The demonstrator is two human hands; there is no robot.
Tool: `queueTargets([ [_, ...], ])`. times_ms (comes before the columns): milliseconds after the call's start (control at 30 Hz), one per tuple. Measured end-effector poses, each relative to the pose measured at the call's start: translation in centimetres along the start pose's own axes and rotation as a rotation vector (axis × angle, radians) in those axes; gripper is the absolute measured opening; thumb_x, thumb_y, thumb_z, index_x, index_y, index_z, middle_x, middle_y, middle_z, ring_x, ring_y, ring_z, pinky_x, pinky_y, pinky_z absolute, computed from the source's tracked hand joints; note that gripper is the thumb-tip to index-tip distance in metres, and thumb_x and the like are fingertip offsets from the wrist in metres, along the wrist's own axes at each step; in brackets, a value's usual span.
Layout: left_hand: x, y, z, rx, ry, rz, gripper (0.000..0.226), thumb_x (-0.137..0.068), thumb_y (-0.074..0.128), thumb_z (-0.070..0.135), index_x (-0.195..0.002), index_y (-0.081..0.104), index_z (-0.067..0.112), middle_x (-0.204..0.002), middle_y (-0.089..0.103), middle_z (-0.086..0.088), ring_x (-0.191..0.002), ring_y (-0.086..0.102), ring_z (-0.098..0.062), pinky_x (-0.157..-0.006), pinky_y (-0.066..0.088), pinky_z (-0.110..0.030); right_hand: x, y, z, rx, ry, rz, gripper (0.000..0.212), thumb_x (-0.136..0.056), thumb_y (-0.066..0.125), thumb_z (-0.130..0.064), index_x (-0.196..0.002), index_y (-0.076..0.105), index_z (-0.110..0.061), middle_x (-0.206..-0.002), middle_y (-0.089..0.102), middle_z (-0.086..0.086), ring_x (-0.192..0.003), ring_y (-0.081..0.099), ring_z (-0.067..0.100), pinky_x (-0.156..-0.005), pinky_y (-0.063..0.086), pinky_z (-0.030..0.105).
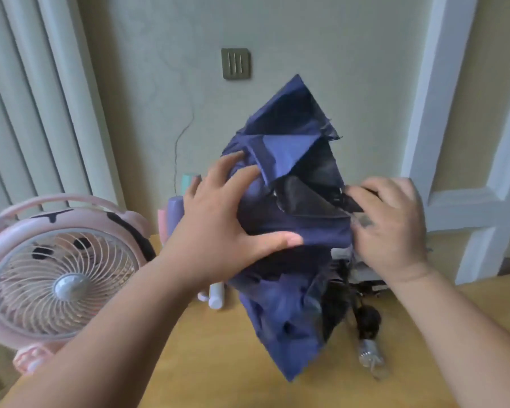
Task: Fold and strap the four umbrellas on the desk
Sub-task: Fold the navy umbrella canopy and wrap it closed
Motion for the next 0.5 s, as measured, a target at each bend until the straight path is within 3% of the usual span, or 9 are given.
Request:
queueTargets([
  [133, -0.6, -0.8, 1.0, 0.031, -0.052, 0.14, 0.054, -0.071, 0.062, 0.08, -0.101, 0.049, 0.037, -0.107, 0.045, 0.027, -0.105, 0.048, -0.008, -0.102, 0.043, -0.047, -2.0, -0.3, -0.2, 0.055, -0.02, 0.102, 0.019, -0.085, 0.077, -0.01, -0.105, 0.077, -0.009, -0.097, 0.069, 0.011, -0.083, 0.058, 0.04, -0.073, 0.047, 0.046],
  [200, 0.5, -0.4, 0.8, 0.038, -0.075, 0.173, 0.051, -0.07, 0.065, 0.076, -0.1, 0.049, 0.038, -0.102, 0.049, 0.022, -0.099, 0.051, -0.011, -0.095, 0.045, -0.045, -0.4, 0.1, -0.4, 0.033, -0.028, 0.053, 0.021, -0.082, 0.079, -0.011, -0.103, 0.078, -0.01, -0.098, 0.069, 0.01, -0.084, 0.059, 0.04, -0.074, 0.048, 0.048],
  [300, 2.9, 1.3, -0.3, -0.012, -0.011, 0.083, 0.049, -0.072, 0.065, 0.072, -0.103, 0.051, 0.037, -0.104, 0.051, 0.013, -0.103, 0.051, -0.017, -0.095, 0.035, -0.033, 4.0, 0.9, -0.7, -0.09, 0.003, -0.124, 0.025, -0.077, 0.081, -0.012, -0.102, 0.077, -0.009, -0.099, 0.067, 0.008, -0.087, 0.057, 0.036, -0.078, 0.048, 0.043],
  [433, 7.2, 4.6, -2.6, 0.037, -0.069, -0.089, 0.037, -0.077, 0.062, 0.068, -0.101, 0.058, 0.041, -0.106, 0.053, 0.014, -0.104, 0.055, -0.018, -0.094, 0.047, -0.05, 11.2, 2.7, -1.6, -0.228, 0.083, -0.499, 0.033, -0.07, 0.085, -0.017, -0.102, 0.075, -0.016, -0.096, 0.066, 0.0, -0.089, 0.057, 0.031, -0.077, 0.049, 0.04],
  [500, 9.5, 6.0, -3.5, 0.092, -0.127, -0.202, 0.042, -0.075, 0.062, 0.069, -0.104, 0.064, 0.039, -0.111, 0.055, 0.016, -0.109, 0.057, -0.014, -0.097, 0.048, -0.049, 13.6, 3.1, -1.7, -0.267, 0.156, -0.645, 0.033, -0.069, 0.089, -0.019, -0.099, 0.076, -0.019, -0.091, 0.063, -0.006, -0.088, 0.056, 0.029, -0.077, 0.047, 0.037],
])
Point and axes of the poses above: each hand's wrist, its own x-axis away from the middle knuckle, its own y-axis out of the palm, z = x × y, the point moved 5 cm from there along -x, towards the middle knuckle
